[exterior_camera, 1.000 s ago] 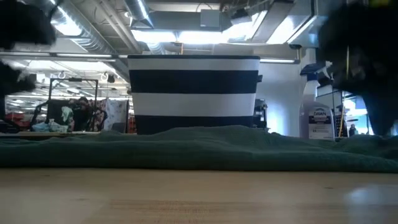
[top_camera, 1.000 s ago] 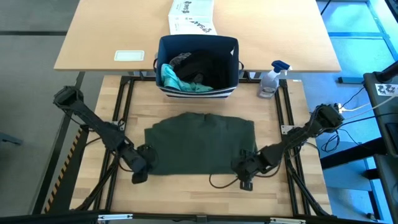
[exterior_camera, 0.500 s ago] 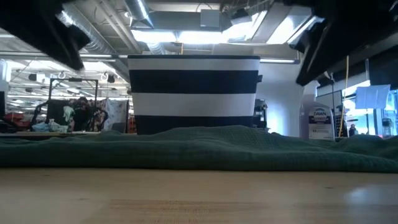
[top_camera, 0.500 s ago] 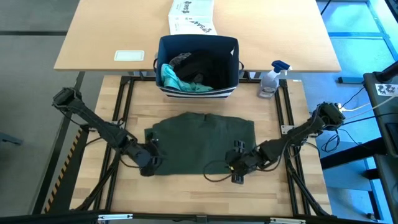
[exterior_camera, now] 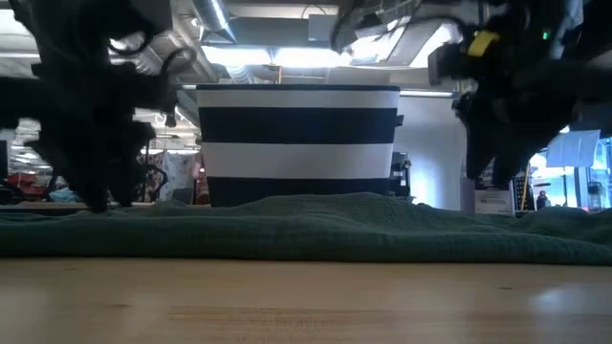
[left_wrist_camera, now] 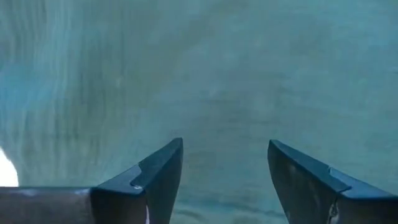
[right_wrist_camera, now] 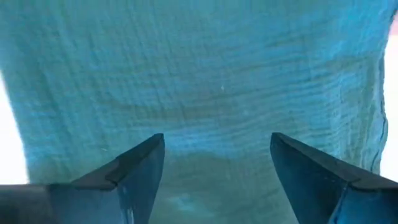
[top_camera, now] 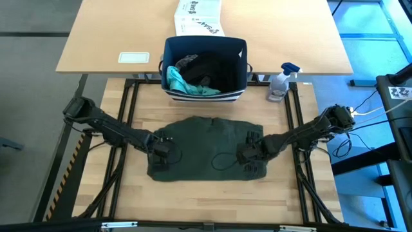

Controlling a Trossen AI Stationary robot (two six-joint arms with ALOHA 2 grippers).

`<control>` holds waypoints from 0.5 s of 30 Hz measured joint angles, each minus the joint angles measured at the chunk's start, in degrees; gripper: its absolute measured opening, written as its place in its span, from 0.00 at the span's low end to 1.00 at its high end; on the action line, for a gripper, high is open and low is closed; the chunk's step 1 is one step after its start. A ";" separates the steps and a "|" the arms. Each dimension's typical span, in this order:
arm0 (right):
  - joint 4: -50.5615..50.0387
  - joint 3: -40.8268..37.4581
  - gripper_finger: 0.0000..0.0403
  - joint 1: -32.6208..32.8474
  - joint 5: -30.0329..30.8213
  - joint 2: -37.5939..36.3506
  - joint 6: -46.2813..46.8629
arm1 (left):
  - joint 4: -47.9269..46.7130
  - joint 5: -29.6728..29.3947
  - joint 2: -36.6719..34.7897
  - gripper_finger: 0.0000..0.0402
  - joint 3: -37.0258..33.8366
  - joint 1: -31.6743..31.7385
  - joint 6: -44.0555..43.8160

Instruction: Fold Laundry from Bin

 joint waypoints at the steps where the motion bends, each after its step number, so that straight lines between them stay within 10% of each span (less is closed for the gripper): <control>1: 0.51 -0.64 0.73 -0.76 -0.66 0.00 -1.16 | -0.20 -0.25 0.64 0.57 0.00 0.27 -0.09; 15: 5.60 -3.96 0.67 -3.83 -7.34 0.00 -7.38 | 0.35 -0.77 7.07 0.54 -0.70 0.39 0.40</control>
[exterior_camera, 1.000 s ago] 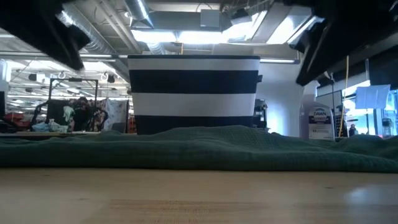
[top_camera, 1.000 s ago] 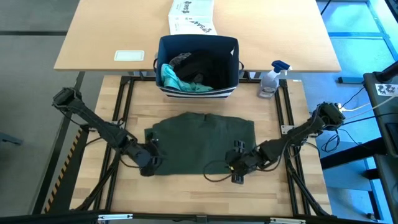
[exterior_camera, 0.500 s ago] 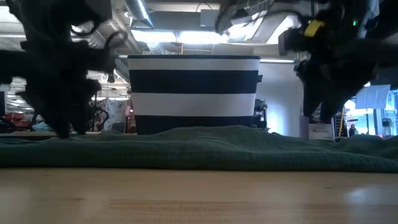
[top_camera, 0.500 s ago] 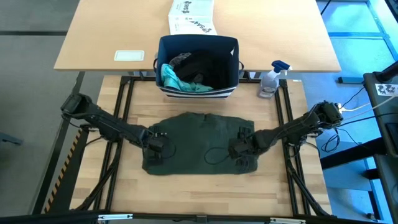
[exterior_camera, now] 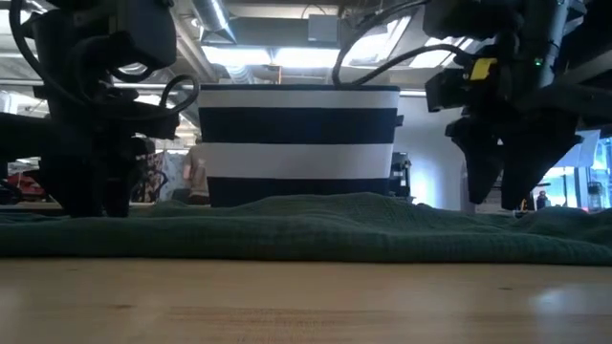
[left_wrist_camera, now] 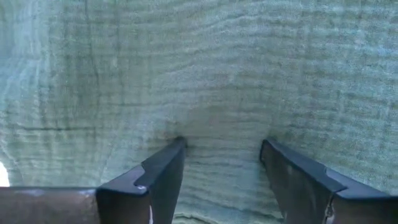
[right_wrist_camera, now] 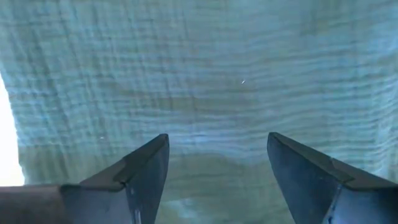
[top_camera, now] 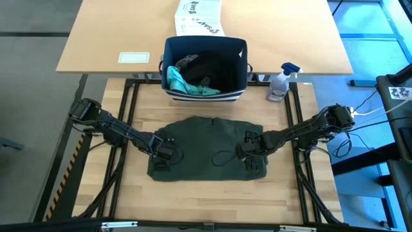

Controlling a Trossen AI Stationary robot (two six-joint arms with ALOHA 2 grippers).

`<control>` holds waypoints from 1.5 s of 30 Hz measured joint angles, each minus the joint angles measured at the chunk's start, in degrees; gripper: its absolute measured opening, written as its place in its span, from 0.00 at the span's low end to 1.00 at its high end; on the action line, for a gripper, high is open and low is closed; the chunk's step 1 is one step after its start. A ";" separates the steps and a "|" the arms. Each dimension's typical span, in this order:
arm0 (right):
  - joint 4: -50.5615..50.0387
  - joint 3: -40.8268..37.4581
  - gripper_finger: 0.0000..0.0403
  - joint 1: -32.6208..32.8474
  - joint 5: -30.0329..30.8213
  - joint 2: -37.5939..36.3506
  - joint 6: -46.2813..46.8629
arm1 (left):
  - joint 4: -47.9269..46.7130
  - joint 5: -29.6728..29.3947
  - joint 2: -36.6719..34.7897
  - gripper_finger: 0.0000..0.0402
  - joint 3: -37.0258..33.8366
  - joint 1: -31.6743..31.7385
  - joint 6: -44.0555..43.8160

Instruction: Fold Laundry from Bin

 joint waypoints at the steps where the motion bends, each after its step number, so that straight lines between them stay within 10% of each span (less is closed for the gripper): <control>1: 0.06 0.00 0.67 -0.02 0.35 0.00 -0.41 | -0.02 0.00 -0.11 0.53 0.02 0.00 0.03; 15: 4.54 -6.48 0.65 -5.42 -1.27 4.77 -3.79 | -0.09 0.68 -0.08 0.51 -0.13 0.02 -0.95; 32: 6.38 -8.55 0.03 -5.60 -3.23 4.66 -7.33 | -2.91 -0.27 -0.17 0.04 -1.45 -2.04 -3.75; 45: 5.48 -7.91 0.02 -4.39 -1.34 2.41 -5.85 | -6.10 -1.81 -3.03 0.01 -0.52 -5.87 -4.10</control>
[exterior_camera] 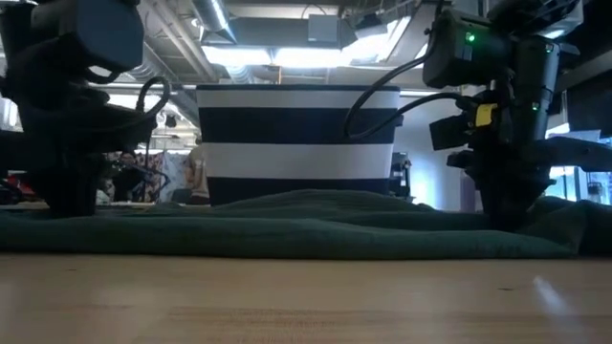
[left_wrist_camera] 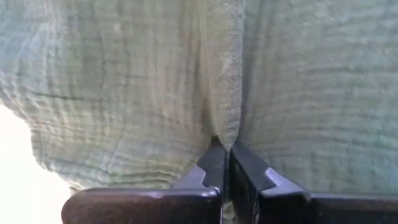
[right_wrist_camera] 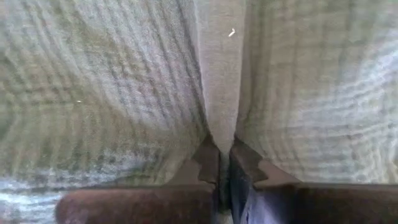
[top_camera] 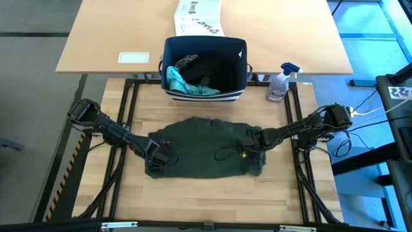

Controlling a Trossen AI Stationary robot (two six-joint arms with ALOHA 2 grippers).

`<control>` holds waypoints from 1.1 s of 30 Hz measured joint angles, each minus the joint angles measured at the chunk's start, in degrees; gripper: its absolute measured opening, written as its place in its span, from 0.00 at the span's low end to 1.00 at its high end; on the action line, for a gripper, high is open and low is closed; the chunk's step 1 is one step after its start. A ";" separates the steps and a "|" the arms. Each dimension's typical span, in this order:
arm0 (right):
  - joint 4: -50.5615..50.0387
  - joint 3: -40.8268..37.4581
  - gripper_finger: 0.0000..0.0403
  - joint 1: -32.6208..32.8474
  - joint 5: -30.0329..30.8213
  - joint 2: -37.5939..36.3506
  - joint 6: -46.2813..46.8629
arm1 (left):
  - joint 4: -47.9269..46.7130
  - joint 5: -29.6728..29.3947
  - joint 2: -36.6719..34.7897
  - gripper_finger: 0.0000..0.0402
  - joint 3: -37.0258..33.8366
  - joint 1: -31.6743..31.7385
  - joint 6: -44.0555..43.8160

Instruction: Fold Laundry from Bin

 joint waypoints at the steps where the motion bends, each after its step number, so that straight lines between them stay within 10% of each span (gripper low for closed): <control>1: -0.44 0.59 0.02 0.52 0.63 -0.70 0.03 | -0.79 0.63 -1.04 0.01 0.62 -0.45 -0.21; 21: -31.35 19.50 0.01 5.57 18.97 -13.80 4.83 | -30.26 -16.11 -17.69 0.00 21.93 -1.96 -0.43; 33: -34.28 20.40 0.02 5.55 33.32 -15.54 5.02 | -33.08 -27.47 -17.70 0.01 23.17 0.66 -0.49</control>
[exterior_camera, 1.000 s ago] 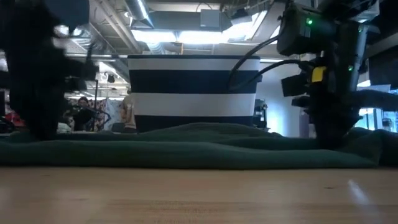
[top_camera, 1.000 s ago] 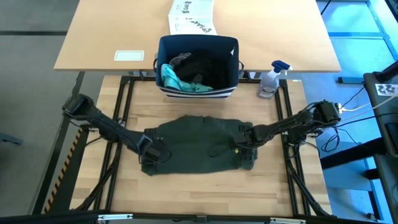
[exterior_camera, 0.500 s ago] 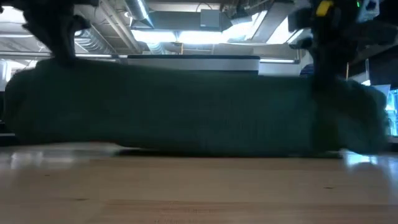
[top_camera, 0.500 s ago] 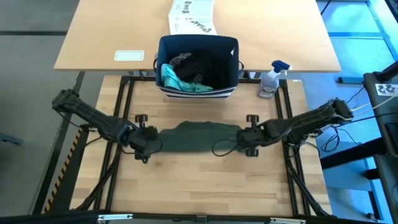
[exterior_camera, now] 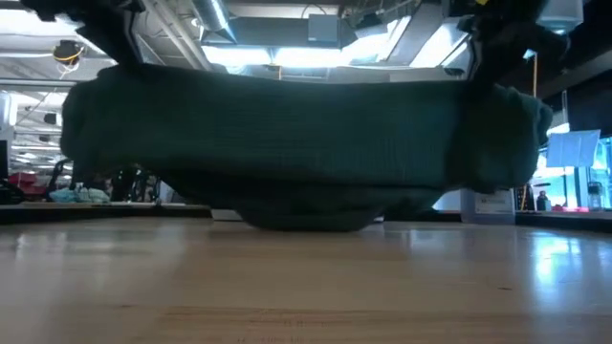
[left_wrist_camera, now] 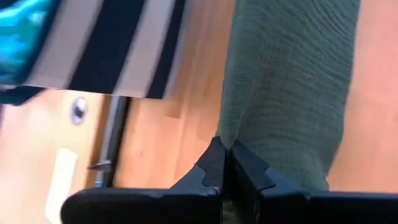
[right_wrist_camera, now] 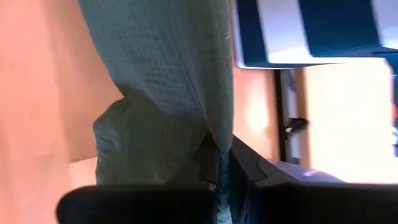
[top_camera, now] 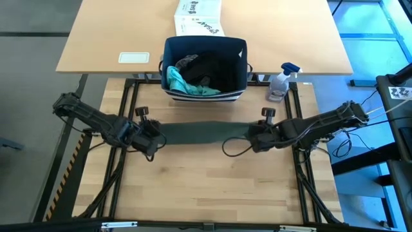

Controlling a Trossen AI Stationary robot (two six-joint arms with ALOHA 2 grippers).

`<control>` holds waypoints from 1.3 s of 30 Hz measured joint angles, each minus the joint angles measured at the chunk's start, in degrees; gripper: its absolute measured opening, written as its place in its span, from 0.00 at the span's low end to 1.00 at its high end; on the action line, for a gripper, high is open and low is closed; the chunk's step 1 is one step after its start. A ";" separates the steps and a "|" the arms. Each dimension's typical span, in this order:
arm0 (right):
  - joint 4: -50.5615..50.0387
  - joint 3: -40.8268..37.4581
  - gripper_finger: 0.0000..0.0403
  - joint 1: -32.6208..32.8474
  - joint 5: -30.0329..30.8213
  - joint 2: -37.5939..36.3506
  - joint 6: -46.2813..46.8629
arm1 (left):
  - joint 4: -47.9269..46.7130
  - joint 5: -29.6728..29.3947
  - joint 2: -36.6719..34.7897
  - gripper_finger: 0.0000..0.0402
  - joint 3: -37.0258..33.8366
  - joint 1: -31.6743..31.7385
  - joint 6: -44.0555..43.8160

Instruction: Fold Laundry from Bin

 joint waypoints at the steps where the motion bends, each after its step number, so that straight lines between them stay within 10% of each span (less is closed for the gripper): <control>1: 0.16 -0.26 0.02 0.00 1.25 0.00 0.49 | -0.05 -1.37 0.00 0.01 0.00 0.31 -0.01; 13: -1.09 -0.25 0.01 0.07 3.74 0.00 8.59 | -0.64 -3.09 0.00 0.02 0.02 0.71 -2.91; 28: 4.39 15.82 0.01 15.22 -21.78 -0.24 16.68 | 6.72 13.48 -0.26 0.02 10.80 -16.03 -11.57; 39: 13.23 0.63 0.01 21.86 -19.79 -0.17 23.21 | 12.36 5.66 -0.26 0.02 1.52 -22.80 -18.40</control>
